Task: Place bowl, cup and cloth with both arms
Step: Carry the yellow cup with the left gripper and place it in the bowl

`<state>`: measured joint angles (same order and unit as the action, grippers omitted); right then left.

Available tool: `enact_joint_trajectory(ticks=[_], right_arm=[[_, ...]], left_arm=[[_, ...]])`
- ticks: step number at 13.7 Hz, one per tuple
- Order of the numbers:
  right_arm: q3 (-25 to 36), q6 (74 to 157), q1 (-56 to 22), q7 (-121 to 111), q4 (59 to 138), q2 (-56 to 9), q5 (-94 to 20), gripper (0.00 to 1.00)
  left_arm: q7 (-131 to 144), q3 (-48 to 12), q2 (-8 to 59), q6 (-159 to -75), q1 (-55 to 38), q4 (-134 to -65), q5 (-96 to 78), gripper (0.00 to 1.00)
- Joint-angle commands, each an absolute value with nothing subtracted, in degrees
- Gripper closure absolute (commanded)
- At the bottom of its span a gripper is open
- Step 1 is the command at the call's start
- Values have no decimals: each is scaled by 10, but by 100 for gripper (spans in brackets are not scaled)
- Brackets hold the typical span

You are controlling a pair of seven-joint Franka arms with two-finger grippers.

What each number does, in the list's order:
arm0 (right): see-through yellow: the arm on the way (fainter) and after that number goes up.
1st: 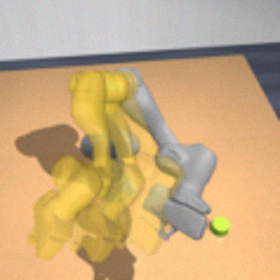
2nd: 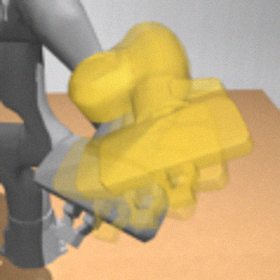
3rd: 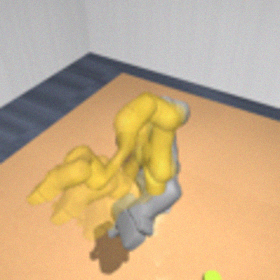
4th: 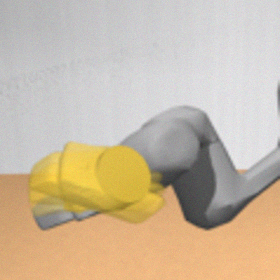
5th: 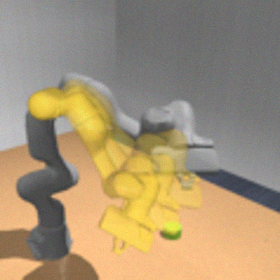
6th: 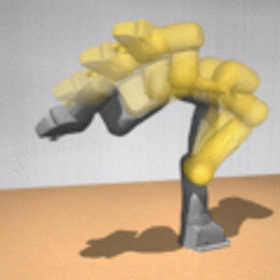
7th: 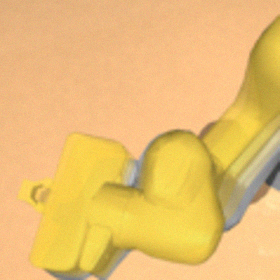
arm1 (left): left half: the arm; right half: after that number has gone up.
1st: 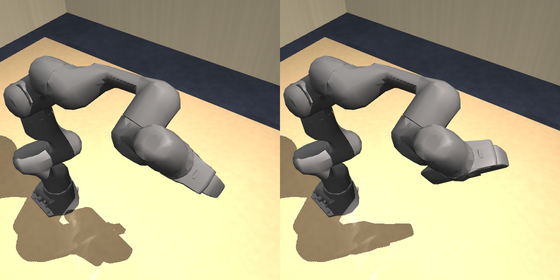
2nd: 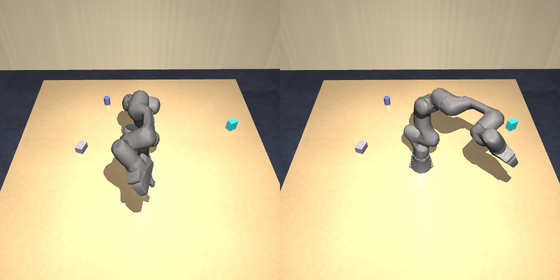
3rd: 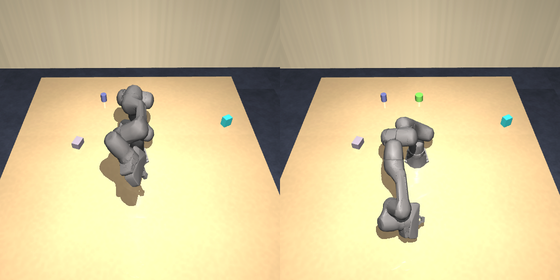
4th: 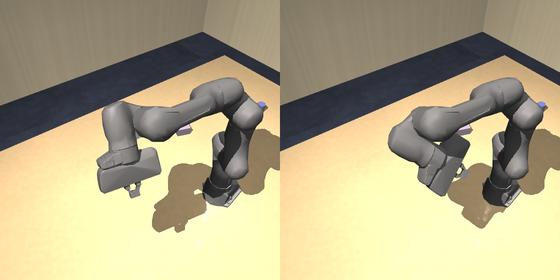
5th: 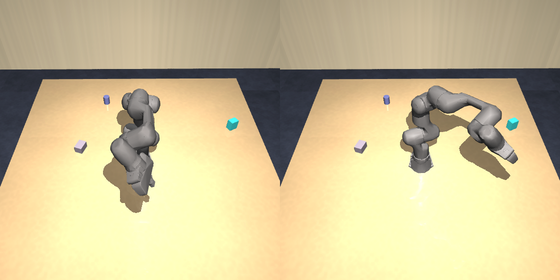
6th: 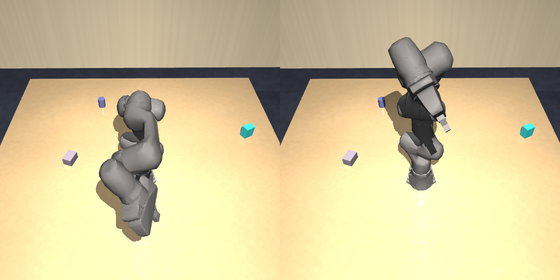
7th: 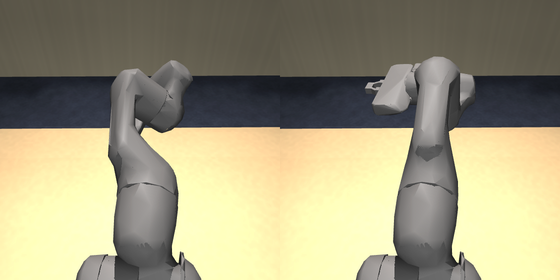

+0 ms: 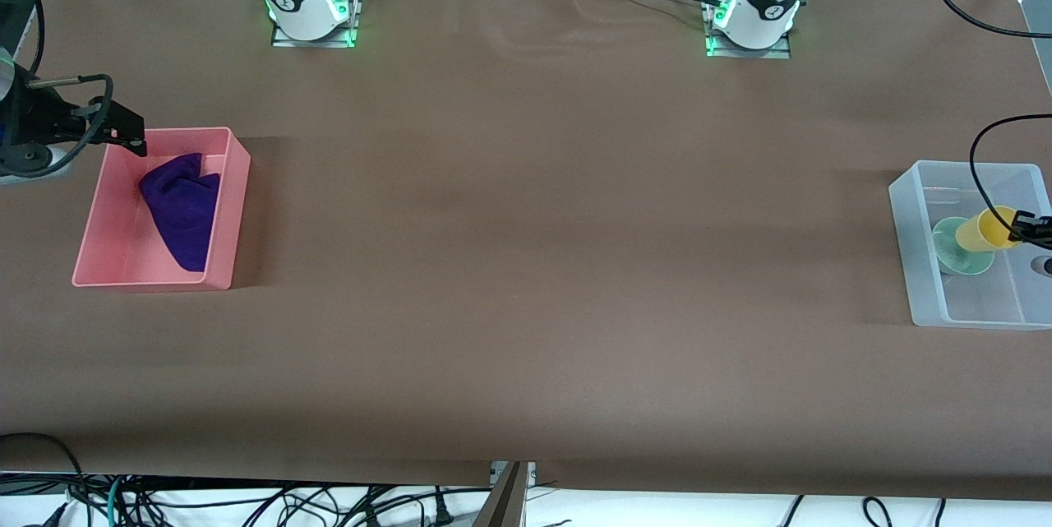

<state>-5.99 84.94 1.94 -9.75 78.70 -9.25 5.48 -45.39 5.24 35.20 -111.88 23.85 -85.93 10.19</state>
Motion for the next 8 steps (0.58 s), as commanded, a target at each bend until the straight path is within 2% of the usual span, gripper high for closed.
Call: enact_joint_trajectory(ticks=[1,2,3,5,8], right_arm=[[-64,850,19,-95,783,-91,66,0],[-64,850,19,-95,783,-91,66,0],[-64,850,19,-95,783,-91,66,0],[-64,851,20,-96,783,-91,66,0],[-62,851,21,-96,783,-91,67,0]], left_arm=[[-461,47,345,-1159,240,-889,105,94],[-461,47,345,-1159,240,-889,105,39],[-461,47,343,-1157,239,-887,100,1],[-463,44,322,-1144,234,-882,99,0],[-451,-6,277,-1083,229,-868,98,0]])
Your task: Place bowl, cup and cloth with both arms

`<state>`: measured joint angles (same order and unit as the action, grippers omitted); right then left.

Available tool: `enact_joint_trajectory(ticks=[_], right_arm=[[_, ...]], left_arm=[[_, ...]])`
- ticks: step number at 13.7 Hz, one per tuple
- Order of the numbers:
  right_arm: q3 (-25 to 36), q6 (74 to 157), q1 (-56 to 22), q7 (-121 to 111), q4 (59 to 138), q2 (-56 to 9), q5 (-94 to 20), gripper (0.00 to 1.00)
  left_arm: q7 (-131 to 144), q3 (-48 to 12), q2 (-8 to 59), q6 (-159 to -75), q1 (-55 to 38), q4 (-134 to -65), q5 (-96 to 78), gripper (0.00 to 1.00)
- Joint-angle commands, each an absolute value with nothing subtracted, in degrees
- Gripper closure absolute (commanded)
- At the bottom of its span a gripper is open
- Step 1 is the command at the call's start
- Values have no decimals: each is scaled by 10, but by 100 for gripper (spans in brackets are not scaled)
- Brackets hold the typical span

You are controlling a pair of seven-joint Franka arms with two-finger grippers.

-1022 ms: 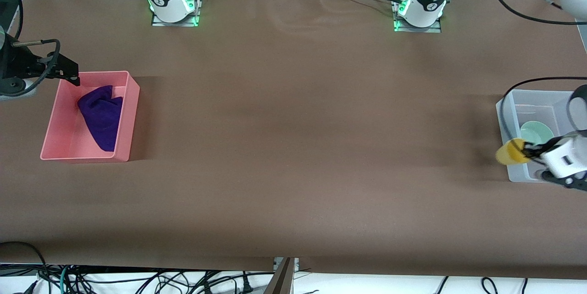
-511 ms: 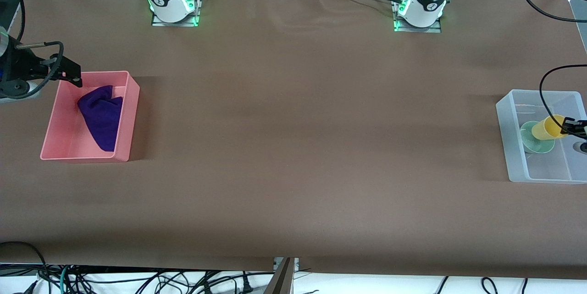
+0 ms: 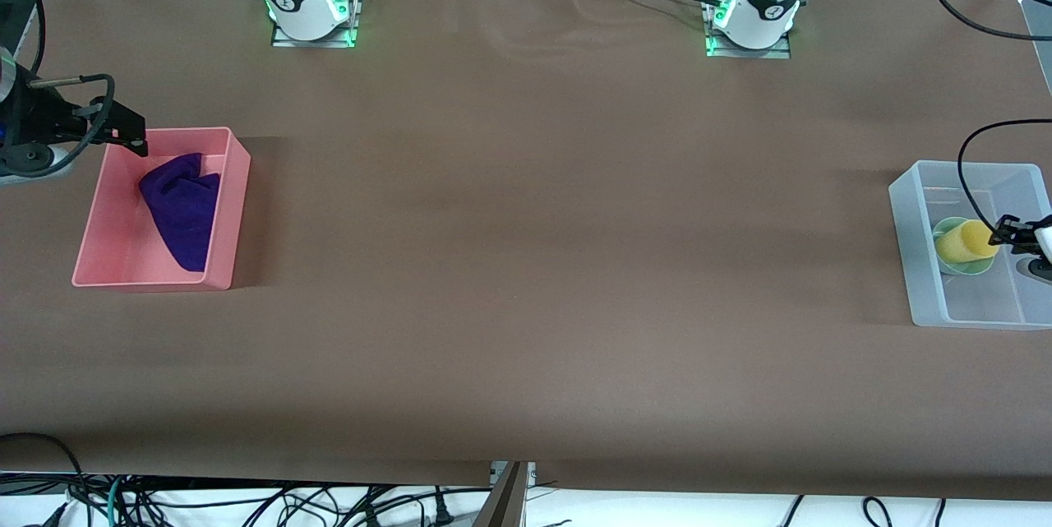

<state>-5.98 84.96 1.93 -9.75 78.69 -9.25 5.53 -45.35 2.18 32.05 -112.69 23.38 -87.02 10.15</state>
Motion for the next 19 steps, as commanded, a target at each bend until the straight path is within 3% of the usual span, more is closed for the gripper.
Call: enact_joint_trajectory(ticks=[1,6,10,11,13,15,19], right_arm=[[-62,851,22,-97,783,-91,67,0],[-62,853,21,-95,783,-91,66,0],[-62,850,21,-95,783,-91,66,0],[-62,852,21,-95,783,-92,66,0],[-62,853,23,-96,783,-92,66,0],[-62,852,23,-92,783,-92,66,0],[-62,850,24,-91,783,-92,63,0]], left_arm=[[-438,-27,264,-1051,229,-858,99,0],[-290,-155,183,-913,229,-847,93,0],[-107,-232,128,-888,211,-854,76,0],[-78,-213,99,-886,167,-866,76,0],[-17,-104,40,-885,38,-894,53,0],[7,-30,-2,-895,-9,-933,-2,0],[2,-25,-26,-912,-11,-988,2,0]])
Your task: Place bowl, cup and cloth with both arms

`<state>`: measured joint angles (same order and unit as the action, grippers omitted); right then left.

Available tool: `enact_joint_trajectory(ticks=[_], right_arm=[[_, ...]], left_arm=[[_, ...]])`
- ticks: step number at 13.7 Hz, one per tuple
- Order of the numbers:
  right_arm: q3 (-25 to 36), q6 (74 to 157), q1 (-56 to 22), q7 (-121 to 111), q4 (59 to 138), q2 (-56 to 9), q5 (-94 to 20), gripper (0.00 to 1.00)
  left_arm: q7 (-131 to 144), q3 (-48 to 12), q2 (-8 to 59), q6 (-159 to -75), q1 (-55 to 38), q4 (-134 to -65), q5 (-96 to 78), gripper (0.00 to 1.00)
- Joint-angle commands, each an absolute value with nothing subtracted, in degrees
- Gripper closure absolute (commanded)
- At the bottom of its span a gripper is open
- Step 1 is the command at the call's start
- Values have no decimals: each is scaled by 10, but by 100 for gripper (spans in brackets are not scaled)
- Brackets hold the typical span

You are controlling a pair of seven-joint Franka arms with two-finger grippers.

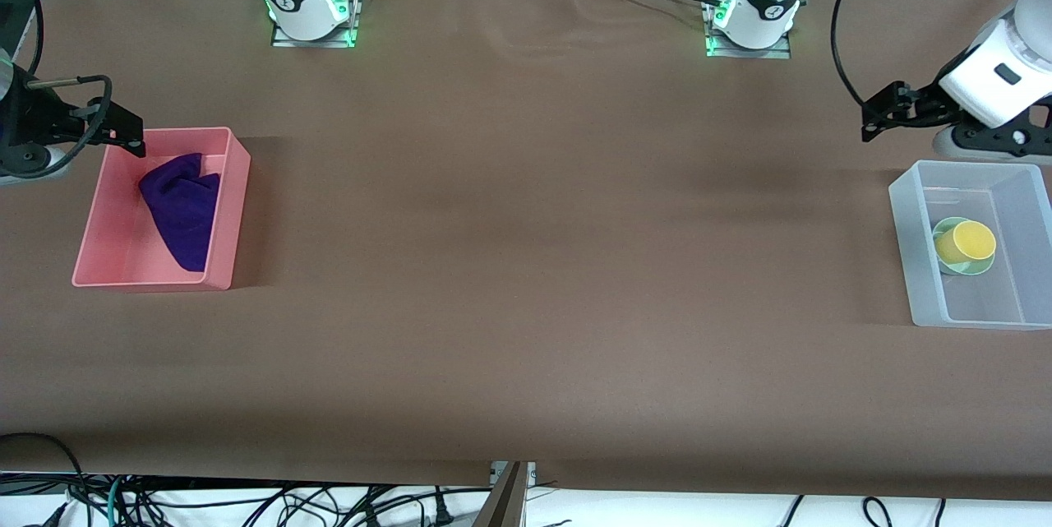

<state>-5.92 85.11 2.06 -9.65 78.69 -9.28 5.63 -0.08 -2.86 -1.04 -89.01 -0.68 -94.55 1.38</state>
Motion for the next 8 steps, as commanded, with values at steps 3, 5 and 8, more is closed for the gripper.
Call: enact_joint_trajectory(ticks=[3,5,8], right_arm=[[-62,847,25,-91,783,-92,62,0],[-62,847,25,-91,783,-92,62,0],[-62,847,25,-91,783,-92,62,0]], left_arm=[[4,-25,-35,-913,-14,-996,2,0],[-1,-25,-33,-919,-14,-997,1,0],[0,-25,-33,-918,-14,-997,1,0]])
